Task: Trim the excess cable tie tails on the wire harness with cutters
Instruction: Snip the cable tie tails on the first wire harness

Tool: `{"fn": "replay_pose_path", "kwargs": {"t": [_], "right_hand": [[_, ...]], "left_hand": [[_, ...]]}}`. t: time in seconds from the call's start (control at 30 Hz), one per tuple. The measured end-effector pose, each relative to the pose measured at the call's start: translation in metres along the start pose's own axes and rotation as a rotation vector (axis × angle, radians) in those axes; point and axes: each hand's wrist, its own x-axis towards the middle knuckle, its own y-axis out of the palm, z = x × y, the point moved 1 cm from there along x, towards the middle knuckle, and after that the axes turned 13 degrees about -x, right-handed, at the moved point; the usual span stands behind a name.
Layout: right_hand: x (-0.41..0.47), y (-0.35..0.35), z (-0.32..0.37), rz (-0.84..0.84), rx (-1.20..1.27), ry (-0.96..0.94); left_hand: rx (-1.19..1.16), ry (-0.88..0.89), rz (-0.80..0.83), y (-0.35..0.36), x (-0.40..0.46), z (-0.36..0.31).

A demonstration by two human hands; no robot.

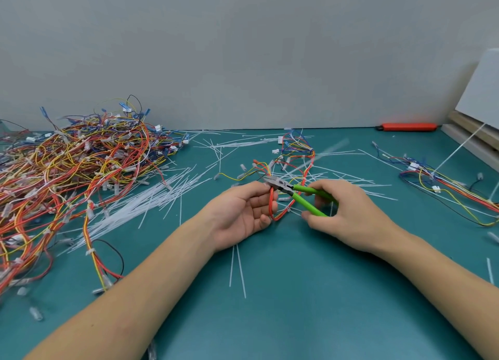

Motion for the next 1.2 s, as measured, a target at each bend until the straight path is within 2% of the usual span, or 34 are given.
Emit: {"fn": "replay_pose_path", "kwargs": {"t": [0.27,0.63,1.2], "right_hand": [[-0.0008,0.0007,0.0011,0.047,-0.014,0.018],[0.0005,-0.0029,0.0008,-0.015,-0.020,0.035],[-0.0004,-0.0014,0.0015,0.032,-0.007,0.043]], "left_hand": [[0.005,0.000,0.000,-0.0008,0.0007,0.0007],[-0.015,-0.001,-0.001,-0.0003,0.0008,0.0004],[0.004,0.005,0.006,-0.0021,0.0029,0.0013]]}}
